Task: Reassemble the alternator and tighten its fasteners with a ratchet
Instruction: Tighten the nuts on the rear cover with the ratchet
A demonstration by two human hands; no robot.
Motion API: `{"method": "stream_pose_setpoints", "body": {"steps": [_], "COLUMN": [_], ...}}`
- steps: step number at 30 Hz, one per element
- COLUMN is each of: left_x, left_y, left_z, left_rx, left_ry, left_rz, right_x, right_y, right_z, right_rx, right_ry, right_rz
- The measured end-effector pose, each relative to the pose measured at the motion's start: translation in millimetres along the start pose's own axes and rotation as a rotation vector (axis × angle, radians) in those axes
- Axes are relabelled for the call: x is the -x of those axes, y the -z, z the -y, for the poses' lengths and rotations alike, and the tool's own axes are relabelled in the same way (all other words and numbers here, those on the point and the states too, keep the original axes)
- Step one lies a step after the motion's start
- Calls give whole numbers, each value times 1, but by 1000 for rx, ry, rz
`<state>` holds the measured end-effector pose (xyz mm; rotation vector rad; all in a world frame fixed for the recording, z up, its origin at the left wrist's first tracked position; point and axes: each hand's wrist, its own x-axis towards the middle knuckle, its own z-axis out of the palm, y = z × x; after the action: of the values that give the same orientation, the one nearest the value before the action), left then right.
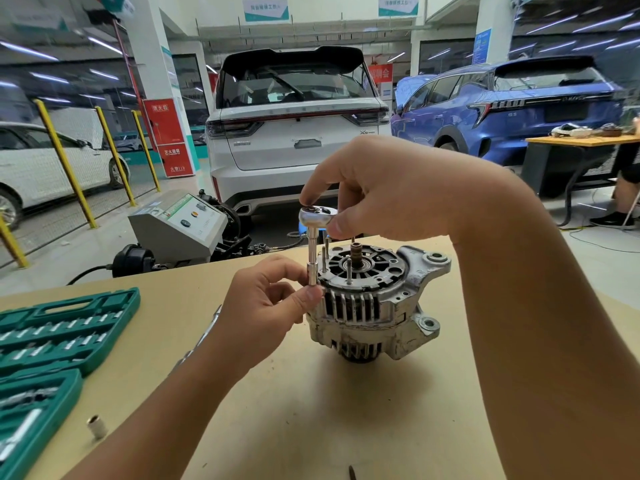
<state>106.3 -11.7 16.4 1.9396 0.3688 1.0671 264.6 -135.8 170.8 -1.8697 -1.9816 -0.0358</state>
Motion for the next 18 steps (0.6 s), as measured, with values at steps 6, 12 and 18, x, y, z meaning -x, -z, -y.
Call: {"method": "stream_pose_setpoints", "body": {"steps": [6, 12, 18], "left_x": [2, 0, 1], "left_y": [-2, -5, -4], "left_z": [-2, -4, -4], "left_rx": [-72, -128, -111], "left_ry": [-34, -55, -46], "left_rz": [-18, -20, -7], "right_x": [0, -1, -5], "right_y": [0, -2, -5], "right_z": [0, -1, -4], "right_rx": [3, 22, 26], "right_ry": [3, -16, -50], "right_rz": [2, 5, -21]}}
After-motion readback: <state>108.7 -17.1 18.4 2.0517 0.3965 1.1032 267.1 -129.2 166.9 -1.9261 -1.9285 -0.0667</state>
